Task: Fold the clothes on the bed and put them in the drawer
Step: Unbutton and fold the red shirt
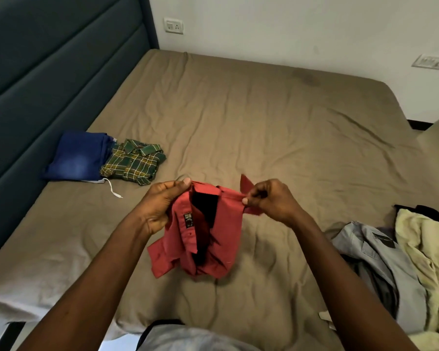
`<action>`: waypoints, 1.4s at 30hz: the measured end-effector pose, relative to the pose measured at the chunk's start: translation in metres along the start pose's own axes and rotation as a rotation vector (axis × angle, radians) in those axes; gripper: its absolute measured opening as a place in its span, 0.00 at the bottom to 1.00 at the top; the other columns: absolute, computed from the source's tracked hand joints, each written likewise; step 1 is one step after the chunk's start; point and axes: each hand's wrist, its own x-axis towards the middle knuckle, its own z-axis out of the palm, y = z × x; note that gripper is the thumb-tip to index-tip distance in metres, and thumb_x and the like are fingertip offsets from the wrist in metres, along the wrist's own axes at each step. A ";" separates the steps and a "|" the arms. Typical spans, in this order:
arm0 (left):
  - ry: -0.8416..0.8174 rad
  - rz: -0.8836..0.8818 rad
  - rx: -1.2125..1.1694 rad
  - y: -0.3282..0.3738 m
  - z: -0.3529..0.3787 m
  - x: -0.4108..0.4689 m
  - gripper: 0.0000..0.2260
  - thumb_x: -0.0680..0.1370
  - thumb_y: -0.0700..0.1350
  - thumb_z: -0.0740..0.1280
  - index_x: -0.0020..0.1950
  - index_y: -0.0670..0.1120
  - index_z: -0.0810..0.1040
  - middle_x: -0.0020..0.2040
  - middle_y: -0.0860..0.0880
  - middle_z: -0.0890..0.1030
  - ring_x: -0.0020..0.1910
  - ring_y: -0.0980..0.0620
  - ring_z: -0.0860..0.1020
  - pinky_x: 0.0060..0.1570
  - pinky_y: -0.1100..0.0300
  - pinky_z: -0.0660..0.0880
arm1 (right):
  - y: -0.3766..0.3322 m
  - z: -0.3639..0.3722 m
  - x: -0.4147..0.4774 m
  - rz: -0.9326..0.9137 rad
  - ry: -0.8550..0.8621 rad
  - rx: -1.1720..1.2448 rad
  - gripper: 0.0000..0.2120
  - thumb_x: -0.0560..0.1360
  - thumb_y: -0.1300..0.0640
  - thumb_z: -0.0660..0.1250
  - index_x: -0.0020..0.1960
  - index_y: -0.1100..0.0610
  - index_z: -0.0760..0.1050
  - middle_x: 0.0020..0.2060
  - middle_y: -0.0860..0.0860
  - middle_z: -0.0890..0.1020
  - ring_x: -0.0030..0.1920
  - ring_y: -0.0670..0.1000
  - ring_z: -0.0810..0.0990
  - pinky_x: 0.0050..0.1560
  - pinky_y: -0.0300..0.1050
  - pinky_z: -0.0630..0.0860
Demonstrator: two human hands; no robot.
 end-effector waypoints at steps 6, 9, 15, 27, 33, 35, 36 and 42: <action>0.027 -0.044 -0.010 -0.013 0.003 -0.005 0.22 0.73 0.48 0.75 0.52 0.28 0.78 0.42 0.39 0.84 0.37 0.47 0.83 0.38 0.59 0.82 | 0.021 0.034 -0.027 0.338 -0.205 0.587 0.06 0.73 0.61 0.77 0.45 0.63 0.83 0.36 0.57 0.83 0.31 0.50 0.79 0.31 0.40 0.76; 0.121 -0.019 0.113 -0.025 0.010 -0.007 0.30 0.68 0.52 0.81 0.49 0.27 0.77 0.40 0.38 0.82 0.36 0.47 0.79 0.35 0.61 0.78 | 0.022 0.049 -0.038 0.409 -0.294 0.948 0.08 0.72 0.65 0.73 0.51 0.63 0.82 0.42 0.57 0.85 0.38 0.51 0.85 0.40 0.46 0.83; 0.087 -0.134 0.102 -0.041 0.024 -0.015 0.19 0.67 0.46 0.79 0.47 0.32 0.82 0.40 0.38 0.84 0.32 0.49 0.82 0.35 0.58 0.82 | 0.019 0.064 -0.045 0.362 -0.309 1.069 0.23 0.73 0.72 0.71 0.68 0.66 0.77 0.64 0.66 0.79 0.62 0.62 0.79 0.69 0.62 0.73; -0.041 -0.164 0.114 -0.052 0.035 -0.031 0.13 0.71 0.41 0.75 0.53 0.36 0.85 0.47 0.36 0.85 0.40 0.46 0.84 0.44 0.55 0.82 | -0.005 0.078 -0.059 0.317 -0.143 0.859 0.07 0.79 0.70 0.65 0.52 0.62 0.80 0.40 0.57 0.81 0.38 0.51 0.79 0.42 0.44 0.79; 0.130 -0.225 0.099 -0.046 0.031 -0.032 0.05 0.75 0.36 0.71 0.48 0.36 0.84 0.41 0.38 0.83 0.36 0.44 0.81 0.40 0.55 0.81 | -0.015 0.075 -0.059 0.345 0.025 0.932 0.06 0.75 0.72 0.71 0.49 0.63 0.82 0.38 0.55 0.85 0.34 0.47 0.84 0.34 0.37 0.80; 0.113 -0.184 0.218 -0.045 0.028 -0.032 0.04 0.75 0.37 0.74 0.39 0.41 0.84 0.37 0.41 0.81 0.34 0.46 0.78 0.40 0.56 0.76 | -0.018 0.075 -0.059 0.335 0.077 0.883 0.07 0.73 0.72 0.73 0.48 0.63 0.82 0.36 0.55 0.84 0.33 0.48 0.82 0.32 0.38 0.78; 0.099 -0.156 0.281 -0.045 0.027 -0.031 0.08 0.74 0.38 0.75 0.35 0.44 0.83 0.34 0.43 0.80 0.32 0.49 0.76 0.38 0.58 0.74 | -0.019 0.075 -0.058 0.323 0.108 0.842 0.07 0.73 0.72 0.73 0.48 0.63 0.83 0.35 0.55 0.83 0.33 0.50 0.80 0.32 0.40 0.77; 0.084 0.019 0.454 -0.048 0.034 -0.038 0.12 0.75 0.39 0.76 0.33 0.46 0.82 0.32 0.49 0.83 0.29 0.58 0.78 0.29 0.65 0.73 | -0.021 0.083 -0.059 0.245 0.184 0.773 0.08 0.70 0.72 0.76 0.47 0.65 0.83 0.32 0.54 0.83 0.30 0.47 0.81 0.32 0.38 0.78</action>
